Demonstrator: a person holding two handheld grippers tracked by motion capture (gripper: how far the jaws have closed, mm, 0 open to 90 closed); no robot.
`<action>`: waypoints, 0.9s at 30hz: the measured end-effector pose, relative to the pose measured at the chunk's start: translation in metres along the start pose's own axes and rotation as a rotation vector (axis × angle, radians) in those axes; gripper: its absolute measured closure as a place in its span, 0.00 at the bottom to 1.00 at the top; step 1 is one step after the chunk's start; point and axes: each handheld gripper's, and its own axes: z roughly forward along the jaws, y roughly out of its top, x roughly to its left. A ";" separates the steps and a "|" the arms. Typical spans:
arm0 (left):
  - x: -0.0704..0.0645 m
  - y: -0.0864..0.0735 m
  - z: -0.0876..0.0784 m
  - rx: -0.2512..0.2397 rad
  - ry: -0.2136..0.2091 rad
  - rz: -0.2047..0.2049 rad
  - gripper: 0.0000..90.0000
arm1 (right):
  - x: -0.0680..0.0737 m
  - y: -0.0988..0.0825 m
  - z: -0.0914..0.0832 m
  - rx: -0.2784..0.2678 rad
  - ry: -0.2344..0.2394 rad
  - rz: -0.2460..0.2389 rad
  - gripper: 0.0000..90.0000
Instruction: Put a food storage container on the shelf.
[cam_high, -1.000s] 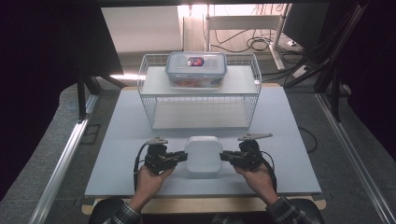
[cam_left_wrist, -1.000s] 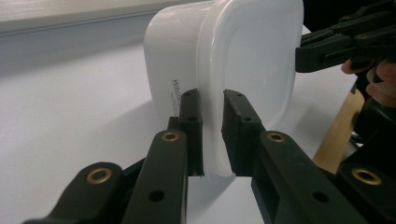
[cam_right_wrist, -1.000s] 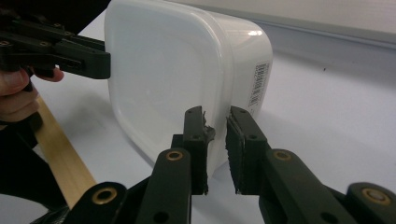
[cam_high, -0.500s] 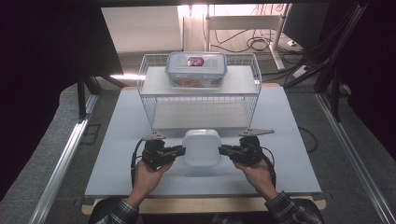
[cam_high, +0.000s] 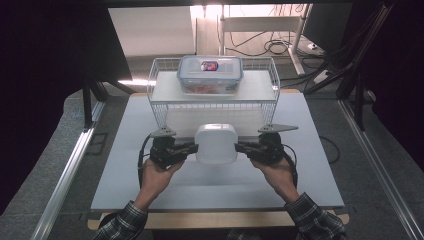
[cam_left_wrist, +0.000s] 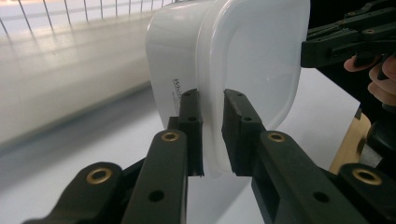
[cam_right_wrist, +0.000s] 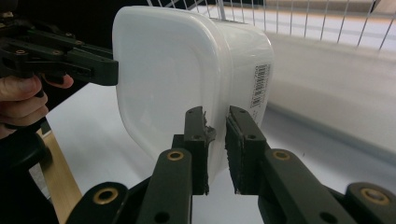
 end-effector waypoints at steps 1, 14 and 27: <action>0.000 0.003 -0.001 -0.001 0.002 0.004 0.87 | 0.000 0.003 -0.001 -0.003 0.000 -0.003 0.87; 0.001 0.042 -0.017 -0.042 0.022 0.034 0.87 | 0.000 0.043 -0.007 -0.054 0.006 -0.034 0.87; 0.004 0.077 -0.027 -0.059 0.035 0.049 0.88 | -0.004 0.080 -0.011 -0.081 0.009 -0.057 0.87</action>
